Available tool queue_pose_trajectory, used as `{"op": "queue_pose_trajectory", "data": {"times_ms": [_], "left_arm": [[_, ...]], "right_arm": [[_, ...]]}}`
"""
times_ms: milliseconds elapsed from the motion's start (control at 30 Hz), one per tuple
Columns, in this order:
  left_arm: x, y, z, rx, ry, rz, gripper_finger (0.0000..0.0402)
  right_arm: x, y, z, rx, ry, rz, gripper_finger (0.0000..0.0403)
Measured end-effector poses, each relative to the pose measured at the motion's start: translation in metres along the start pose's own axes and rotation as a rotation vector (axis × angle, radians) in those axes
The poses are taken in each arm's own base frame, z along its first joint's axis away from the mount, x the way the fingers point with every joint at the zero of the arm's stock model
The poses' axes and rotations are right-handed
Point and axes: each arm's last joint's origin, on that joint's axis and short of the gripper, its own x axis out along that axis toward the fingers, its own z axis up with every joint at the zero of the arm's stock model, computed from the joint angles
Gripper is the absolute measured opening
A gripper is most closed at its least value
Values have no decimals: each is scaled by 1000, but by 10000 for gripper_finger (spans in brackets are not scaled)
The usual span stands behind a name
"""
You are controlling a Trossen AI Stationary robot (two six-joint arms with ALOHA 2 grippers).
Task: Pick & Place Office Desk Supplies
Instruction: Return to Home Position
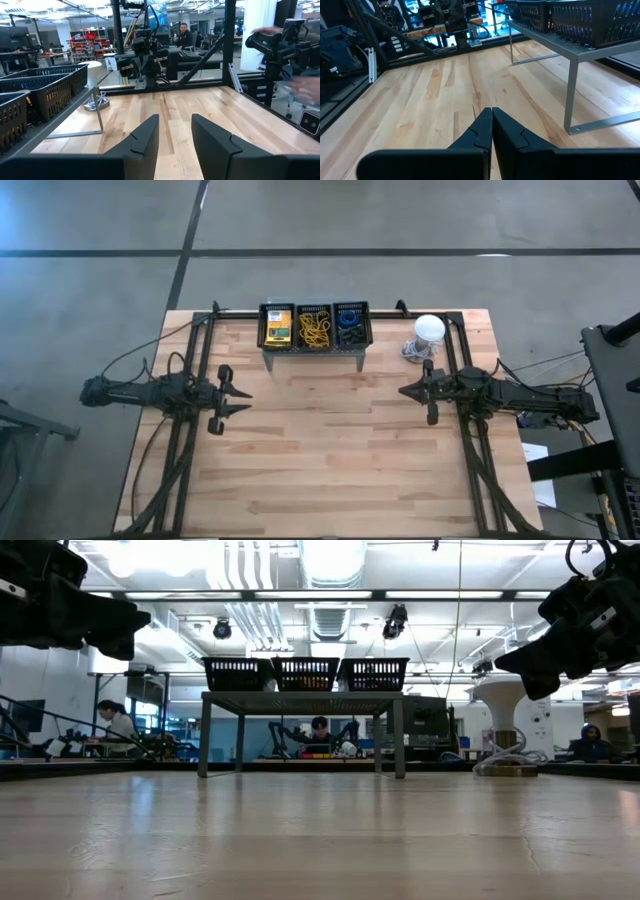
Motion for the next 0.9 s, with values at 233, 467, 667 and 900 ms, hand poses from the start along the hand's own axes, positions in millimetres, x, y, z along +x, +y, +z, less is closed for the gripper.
{"op": "queue_pose_trajectory", "data": {"times_ms": [233, 467, 667, 900], "left_arm": [[0, 0, 0, -1, 0, 0, 118], [1, 0, -1, -3, 8, -1, 118], [0, 0, -1, -2, 7, -1, 118], [1, 0, -1, -2, 8, -1, 118]], "right_arm": [[-6, 6, 5, -1, -75, 57, 9], [-12, 15, 9, -157, -154, 129, 8], [-12, 16, 9, -218, -158, 129, 8], [-12, 16, 9, -208, -153, 129, 8]]}}
